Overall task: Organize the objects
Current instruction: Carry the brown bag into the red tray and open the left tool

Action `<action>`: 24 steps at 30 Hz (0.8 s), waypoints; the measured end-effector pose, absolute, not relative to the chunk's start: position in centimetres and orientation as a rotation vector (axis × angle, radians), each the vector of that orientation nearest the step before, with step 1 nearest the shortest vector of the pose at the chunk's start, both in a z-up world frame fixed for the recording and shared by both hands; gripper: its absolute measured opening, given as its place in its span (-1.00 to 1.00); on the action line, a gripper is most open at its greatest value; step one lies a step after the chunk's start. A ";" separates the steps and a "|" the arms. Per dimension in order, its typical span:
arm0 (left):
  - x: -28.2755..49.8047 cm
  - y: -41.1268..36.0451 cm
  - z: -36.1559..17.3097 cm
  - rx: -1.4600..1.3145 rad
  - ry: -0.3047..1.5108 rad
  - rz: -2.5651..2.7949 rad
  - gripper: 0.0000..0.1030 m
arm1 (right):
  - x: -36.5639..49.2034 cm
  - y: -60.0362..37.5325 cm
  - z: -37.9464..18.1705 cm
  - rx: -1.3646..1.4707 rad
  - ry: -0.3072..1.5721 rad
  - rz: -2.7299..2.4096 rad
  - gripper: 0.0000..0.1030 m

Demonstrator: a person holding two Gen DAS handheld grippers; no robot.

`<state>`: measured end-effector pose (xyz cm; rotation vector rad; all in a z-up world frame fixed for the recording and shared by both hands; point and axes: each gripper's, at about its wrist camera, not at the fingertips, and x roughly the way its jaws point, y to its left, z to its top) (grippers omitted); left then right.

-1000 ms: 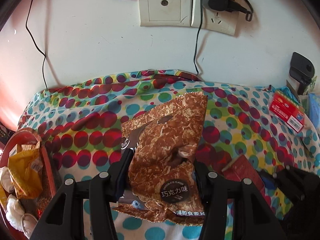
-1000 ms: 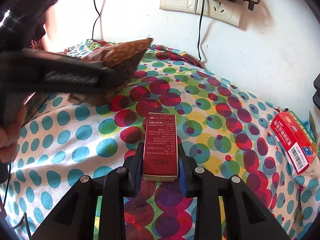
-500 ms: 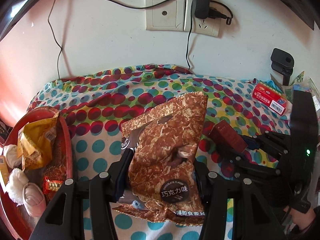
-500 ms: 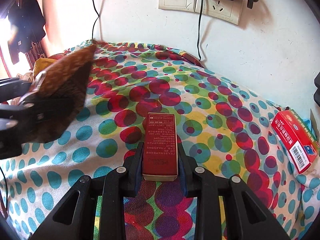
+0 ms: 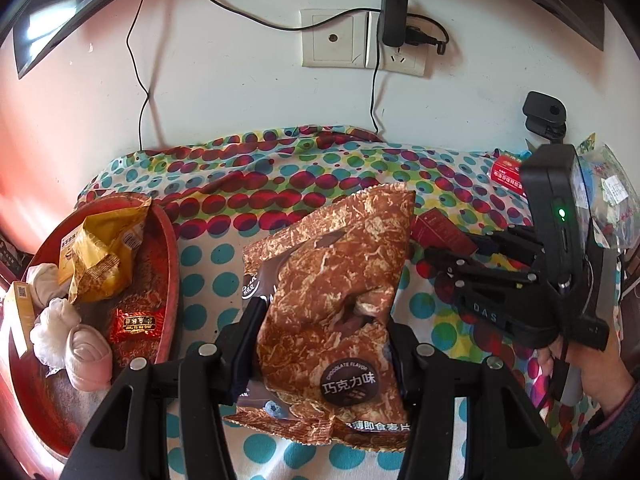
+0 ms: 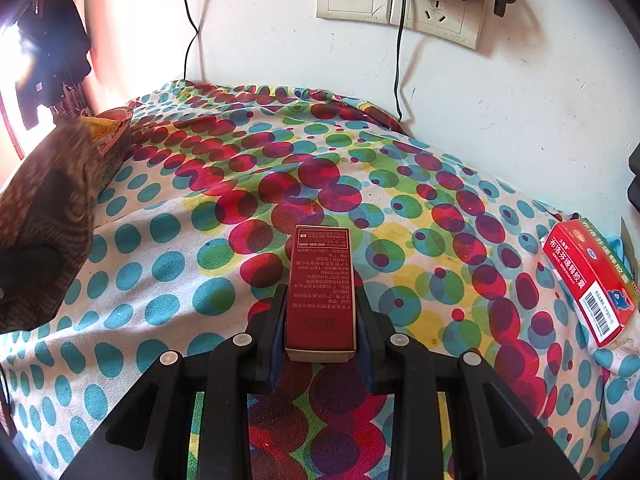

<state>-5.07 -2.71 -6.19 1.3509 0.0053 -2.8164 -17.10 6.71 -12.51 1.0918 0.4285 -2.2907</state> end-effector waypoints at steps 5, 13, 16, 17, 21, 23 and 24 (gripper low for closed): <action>-4.1 -3.0 -6.4 1.369 0.029 -2.818 0.03 | -17.2 6.8 -12.5 1.091 0.428 -2.292 -0.45; -2.3 -4.8 -5.5 1.331 0.051 -2.821 0.03 | -17.2 6.8 -12.5 1.091 0.426 -2.292 -0.45; -1.7 -6.2 -4.9 1.311 0.077 -2.813 0.03 | -17.1 6.7 -12.5 1.091 0.429 -2.293 -0.45; -1.5 -6.7 -4.7 1.298 0.086 -2.808 0.03 | -17.2 6.8 -12.5 1.091 0.427 -2.292 -0.45; -0.7 -9.2 -3.8 1.251 0.086 -2.786 0.03 | -17.1 6.6 -12.5 1.092 0.426 -2.292 -0.45; -0.4 -10.6 -3.4 1.238 0.107 -2.774 0.03 | -17.2 6.7 -12.5 1.096 0.425 -2.298 -0.45; -0.2 -11.4 -3.2 1.225 0.108 -2.763 0.03 | -17.2 6.7 -12.5 1.096 0.425 -2.298 -0.45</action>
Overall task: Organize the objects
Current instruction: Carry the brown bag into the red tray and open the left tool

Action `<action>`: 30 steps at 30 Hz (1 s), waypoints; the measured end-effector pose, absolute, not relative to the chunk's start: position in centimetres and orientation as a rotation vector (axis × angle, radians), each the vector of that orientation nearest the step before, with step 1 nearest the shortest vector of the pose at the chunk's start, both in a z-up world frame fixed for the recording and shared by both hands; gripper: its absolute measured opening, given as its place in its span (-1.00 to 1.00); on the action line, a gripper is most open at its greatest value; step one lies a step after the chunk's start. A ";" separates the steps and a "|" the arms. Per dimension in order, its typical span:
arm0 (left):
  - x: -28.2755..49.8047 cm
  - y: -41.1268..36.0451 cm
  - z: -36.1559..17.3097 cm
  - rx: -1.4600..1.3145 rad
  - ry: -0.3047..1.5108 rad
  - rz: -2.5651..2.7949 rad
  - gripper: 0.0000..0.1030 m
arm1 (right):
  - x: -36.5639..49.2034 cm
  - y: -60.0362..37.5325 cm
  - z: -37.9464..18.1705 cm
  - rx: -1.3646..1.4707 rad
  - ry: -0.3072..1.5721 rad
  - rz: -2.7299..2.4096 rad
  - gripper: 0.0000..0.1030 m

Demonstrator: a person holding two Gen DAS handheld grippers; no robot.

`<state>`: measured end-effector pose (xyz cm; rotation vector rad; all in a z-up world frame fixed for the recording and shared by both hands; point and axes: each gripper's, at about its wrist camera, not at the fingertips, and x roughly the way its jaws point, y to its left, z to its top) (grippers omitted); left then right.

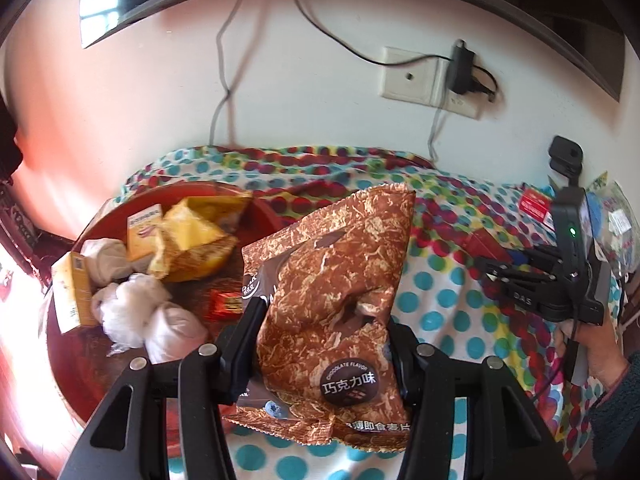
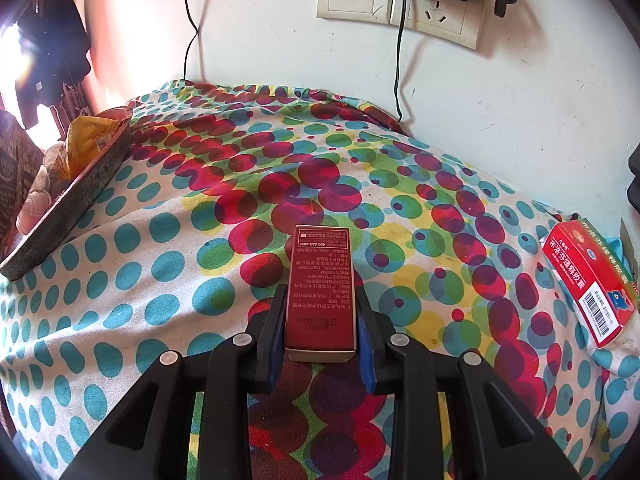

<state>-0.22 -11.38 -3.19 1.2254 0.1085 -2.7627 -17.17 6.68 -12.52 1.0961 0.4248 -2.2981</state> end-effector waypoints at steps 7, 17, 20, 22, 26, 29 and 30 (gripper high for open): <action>0.4 -16.4 -2.3 1.164 0.119 -2.691 0.03 | -17.1 6.6 -12.5 1.096 0.423 -2.298 -0.45; 0.2 -21.6 -2.9 1.152 0.096 -2.590 0.03 | -17.2 6.8 -12.5 1.097 0.421 -2.298 -0.44; 0.1 -23.1 -3.3 1.152 0.110 -2.557 0.03 | -17.1 6.7 -12.6 1.097 0.422 -2.299 -0.45; -0.1 -24.0 -3.6 1.157 0.103 -2.530 0.03 | -17.1 6.8 -12.6 1.097 0.421 -2.298 -0.45; -0.5 -26.0 -4.1 1.148 0.113 -2.480 0.03 | -17.1 6.7 -12.6 1.097 0.421 -2.299 -0.45; -1.0 -27.3 -4.5 1.153 0.118 -2.451 0.04 | -17.1 6.8 -12.6 1.097 0.421 -2.299 -0.45; -1.2 -27.6 -4.7 1.155 0.117 -2.448 0.04 | -17.1 6.7 -12.6 1.097 0.421 -2.299 -0.45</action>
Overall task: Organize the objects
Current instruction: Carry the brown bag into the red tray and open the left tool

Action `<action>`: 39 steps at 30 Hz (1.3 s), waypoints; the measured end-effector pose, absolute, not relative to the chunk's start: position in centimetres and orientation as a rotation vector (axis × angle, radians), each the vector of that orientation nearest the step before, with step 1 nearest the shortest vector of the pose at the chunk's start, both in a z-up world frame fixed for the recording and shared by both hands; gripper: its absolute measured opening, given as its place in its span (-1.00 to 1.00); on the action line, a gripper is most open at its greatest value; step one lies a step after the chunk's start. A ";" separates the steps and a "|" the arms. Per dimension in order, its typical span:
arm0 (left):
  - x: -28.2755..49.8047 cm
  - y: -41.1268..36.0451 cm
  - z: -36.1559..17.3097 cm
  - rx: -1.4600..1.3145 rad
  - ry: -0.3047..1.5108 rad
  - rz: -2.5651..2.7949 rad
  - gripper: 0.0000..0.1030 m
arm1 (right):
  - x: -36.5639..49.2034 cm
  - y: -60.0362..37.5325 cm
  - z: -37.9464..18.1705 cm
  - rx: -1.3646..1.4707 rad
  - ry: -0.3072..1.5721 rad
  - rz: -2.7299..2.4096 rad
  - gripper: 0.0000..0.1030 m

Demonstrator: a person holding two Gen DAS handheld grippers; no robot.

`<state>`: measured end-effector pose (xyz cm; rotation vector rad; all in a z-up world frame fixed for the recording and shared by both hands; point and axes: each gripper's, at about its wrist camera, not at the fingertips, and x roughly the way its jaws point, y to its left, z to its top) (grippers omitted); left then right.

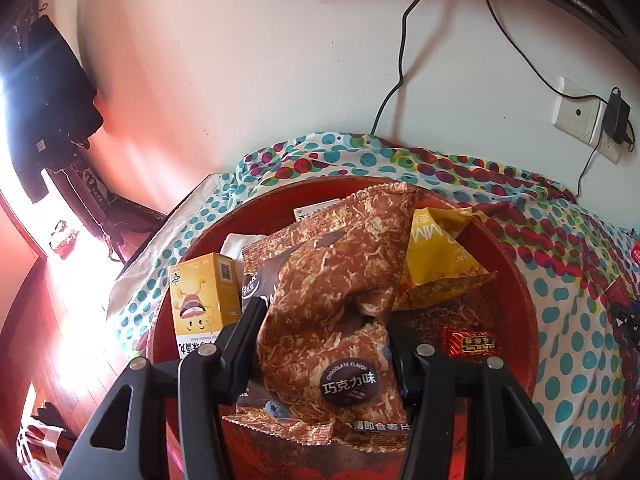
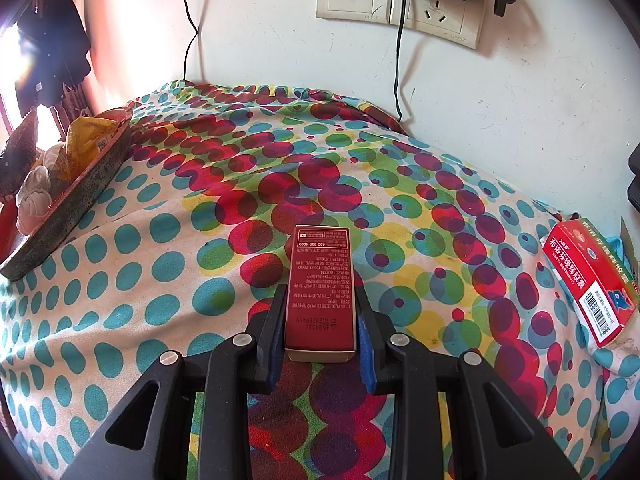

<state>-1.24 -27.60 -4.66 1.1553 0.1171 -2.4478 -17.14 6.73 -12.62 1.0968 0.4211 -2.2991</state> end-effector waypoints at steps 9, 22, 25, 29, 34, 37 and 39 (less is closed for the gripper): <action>-2.9 -28.4 -5.7 1.189 0.146 -2.431 0.09 | -17.1 6.6 -12.6 1.097 0.421 -2.299 -0.45; -4.7 -29.3 -5.7 1.180 0.212 -2.397 0.18 | -17.0 6.7 -12.7 1.097 0.421 -2.300 -0.45; -4.4 -29.3 -5.6 1.170 0.207 -2.401 0.21 | -17.0 6.7 -12.7 1.097 0.419 -2.300 -0.45; -3.9 -29.2 -5.3 1.155 0.220 -2.413 0.22 | -17.0 6.6 -12.7 1.097 0.420 -2.300 -0.45; -3.0 -28.8 -4.3 1.124 0.215 -2.451 0.22 | -17.0 6.6 -12.7 1.097 0.419 -2.300 -0.45; -2.0 -28.8 -3.4 1.095 0.238 -2.470 0.22 | -17.0 6.5 -12.7 1.097 0.420 -2.300 -0.45; -1.2 -29.0 -2.8 1.075 0.257 -2.476 0.23 | -16.9 6.4 -12.7 1.096 0.422 -2.301 -0.45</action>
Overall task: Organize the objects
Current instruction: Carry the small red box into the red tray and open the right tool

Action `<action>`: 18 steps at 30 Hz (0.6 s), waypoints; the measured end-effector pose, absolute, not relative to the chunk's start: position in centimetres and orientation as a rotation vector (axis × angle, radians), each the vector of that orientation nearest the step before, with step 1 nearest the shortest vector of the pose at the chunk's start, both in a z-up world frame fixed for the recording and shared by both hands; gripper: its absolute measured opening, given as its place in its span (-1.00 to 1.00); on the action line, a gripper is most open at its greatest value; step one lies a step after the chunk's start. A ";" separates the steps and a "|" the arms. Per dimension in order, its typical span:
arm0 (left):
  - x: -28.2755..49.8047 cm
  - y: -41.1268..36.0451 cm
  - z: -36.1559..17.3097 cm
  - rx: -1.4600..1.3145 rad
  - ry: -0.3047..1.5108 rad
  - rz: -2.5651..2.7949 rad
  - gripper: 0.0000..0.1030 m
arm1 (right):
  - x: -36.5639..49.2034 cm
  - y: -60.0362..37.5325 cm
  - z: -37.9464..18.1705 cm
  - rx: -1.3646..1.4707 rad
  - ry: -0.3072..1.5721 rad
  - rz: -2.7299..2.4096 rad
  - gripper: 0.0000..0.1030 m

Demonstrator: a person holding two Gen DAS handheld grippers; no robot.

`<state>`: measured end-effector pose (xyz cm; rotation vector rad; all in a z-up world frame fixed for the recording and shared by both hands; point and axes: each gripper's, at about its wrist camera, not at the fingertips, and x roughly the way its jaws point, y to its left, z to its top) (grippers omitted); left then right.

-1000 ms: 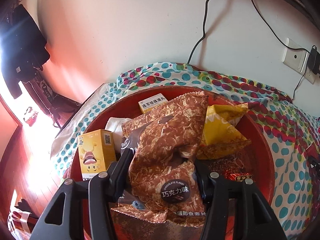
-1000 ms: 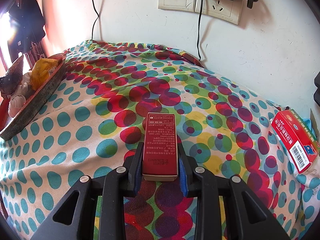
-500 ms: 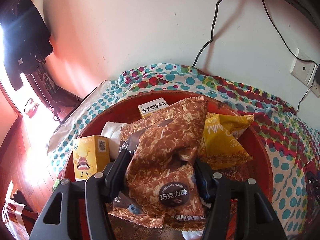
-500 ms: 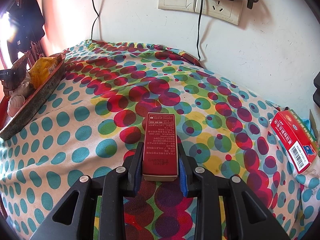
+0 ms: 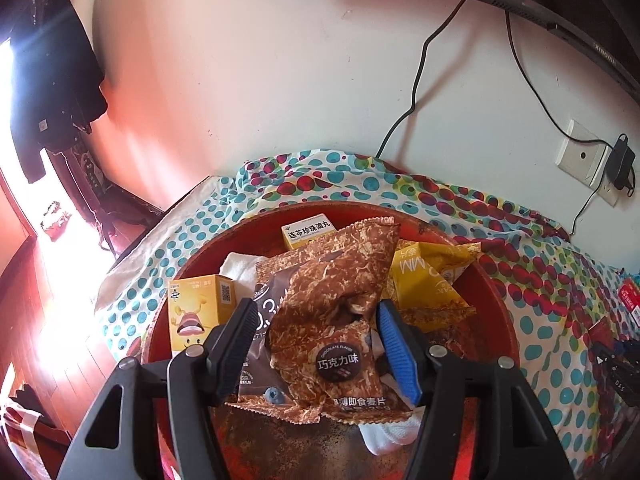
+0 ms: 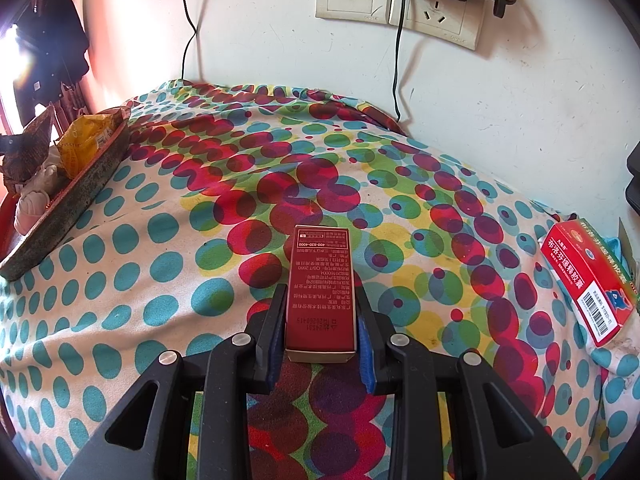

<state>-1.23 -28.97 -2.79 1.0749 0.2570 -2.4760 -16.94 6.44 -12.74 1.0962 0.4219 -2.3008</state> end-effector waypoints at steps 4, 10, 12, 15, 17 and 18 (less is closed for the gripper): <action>0.6 -29.0 -1.9 1.049 0.253 -2.487 0.25 | -16.9 6.4 -12.8 1.096 0.421 -2.301 -0.45; 4.2 -29.4 -1.0 0.977 0.311 -2.496 0.27 | -16.9 6.2 -12.8 1.096 0.423 -2.301 -0.45; 5.2 -29.5 -1.1 0.949 0.304 -2.484 0.31 | -16.8 6.1 -12.8 1.095 0.423 -2.301 -0.45; 6.2 -29.7 -2.2 0.947 0.301 -2.466 0.34 | -16.7 6.1 -12.8 1.094 0.429 -2.304 -0.45; 6.6 -30.1 -3.0 0.960 0.339 -2.471 0.34 | -16.6 6.1 -12.8 1.090 0.450 -2.321 -0.45; 6.8 -30.3 -3.4 0.966 0.365 -2.476 0.34 | -16.5 6.0 -12.8 1.092 0.454 -2.332 -0.45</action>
